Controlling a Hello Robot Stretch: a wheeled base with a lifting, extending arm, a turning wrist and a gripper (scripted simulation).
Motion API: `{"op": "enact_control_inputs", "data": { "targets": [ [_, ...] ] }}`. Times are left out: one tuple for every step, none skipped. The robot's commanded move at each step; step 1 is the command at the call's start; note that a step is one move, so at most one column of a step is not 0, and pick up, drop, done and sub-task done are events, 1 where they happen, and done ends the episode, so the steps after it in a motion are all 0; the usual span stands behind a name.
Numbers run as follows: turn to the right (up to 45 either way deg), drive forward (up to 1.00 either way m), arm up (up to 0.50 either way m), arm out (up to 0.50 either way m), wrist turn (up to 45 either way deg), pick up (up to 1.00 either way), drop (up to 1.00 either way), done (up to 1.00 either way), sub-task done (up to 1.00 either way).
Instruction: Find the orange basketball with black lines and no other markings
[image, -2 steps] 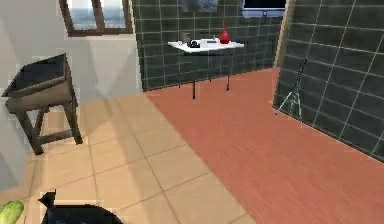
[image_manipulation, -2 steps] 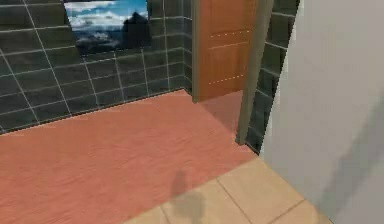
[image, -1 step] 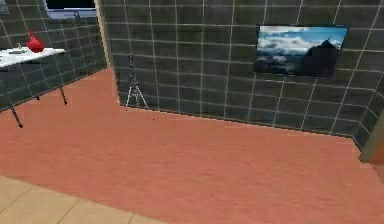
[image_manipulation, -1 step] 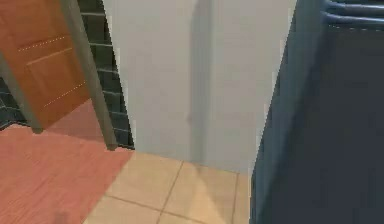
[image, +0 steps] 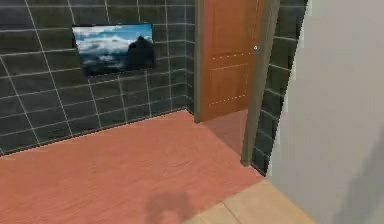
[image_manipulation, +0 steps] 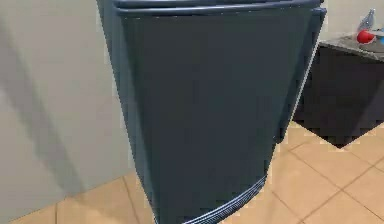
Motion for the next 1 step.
{"op": "enact_control_inputs", "data": {
  "targets": [
    [0.0, 1.00, 0.00, 0.00, 0.0, 0.00, 0.00, 0.00, 0.00]
  ]
}}
